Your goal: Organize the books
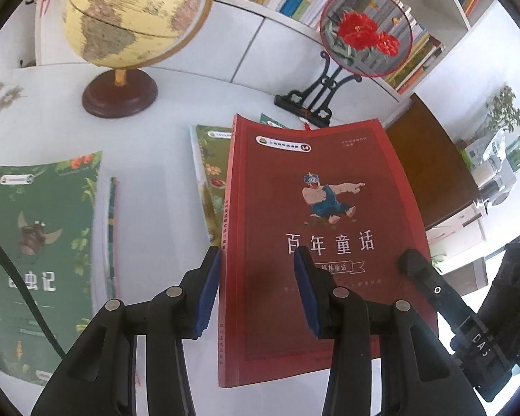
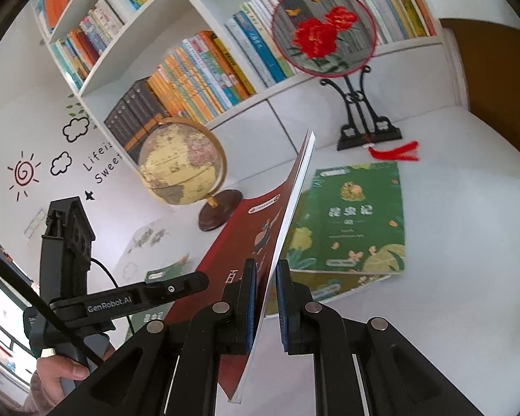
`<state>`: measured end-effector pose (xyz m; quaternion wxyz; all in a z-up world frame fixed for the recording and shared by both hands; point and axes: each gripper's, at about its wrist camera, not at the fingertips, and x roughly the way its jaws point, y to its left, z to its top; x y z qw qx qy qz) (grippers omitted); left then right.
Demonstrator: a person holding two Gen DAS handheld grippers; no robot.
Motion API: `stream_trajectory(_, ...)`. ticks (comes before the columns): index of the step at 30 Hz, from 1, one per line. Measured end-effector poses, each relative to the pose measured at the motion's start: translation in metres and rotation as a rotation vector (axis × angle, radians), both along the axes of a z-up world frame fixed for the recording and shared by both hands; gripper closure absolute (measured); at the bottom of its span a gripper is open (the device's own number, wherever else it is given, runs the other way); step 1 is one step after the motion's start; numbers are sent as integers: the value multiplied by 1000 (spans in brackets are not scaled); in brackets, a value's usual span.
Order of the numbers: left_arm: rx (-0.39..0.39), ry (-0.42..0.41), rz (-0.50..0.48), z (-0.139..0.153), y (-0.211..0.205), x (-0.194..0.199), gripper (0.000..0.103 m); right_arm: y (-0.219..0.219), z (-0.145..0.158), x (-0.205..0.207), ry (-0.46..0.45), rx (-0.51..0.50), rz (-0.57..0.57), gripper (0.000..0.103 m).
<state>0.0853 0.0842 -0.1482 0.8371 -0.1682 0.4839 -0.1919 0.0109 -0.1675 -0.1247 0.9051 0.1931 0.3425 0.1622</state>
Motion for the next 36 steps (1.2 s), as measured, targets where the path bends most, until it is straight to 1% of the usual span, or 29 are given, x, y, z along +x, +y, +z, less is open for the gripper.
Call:
stream_trajectory(5,3,-13,44,5,21,-3,65,18,10,8,-25,12,39,92)
stream_trajectory(13,-25,-20,128,7,61,-7,65,54,19,19,-40,4,121,92)
stream_trajectory(20,-20,-28,187,10,90,-15,65,84,25,27,-53,24,191,91)
stream_trajectory(29,-6,-19,276,8,131,-33,65,124,22,31,-45,47,278,91)
stream_trajectory(36,35,-9,336,4,161,-44,65,159,14,31,-17,75,335,90)
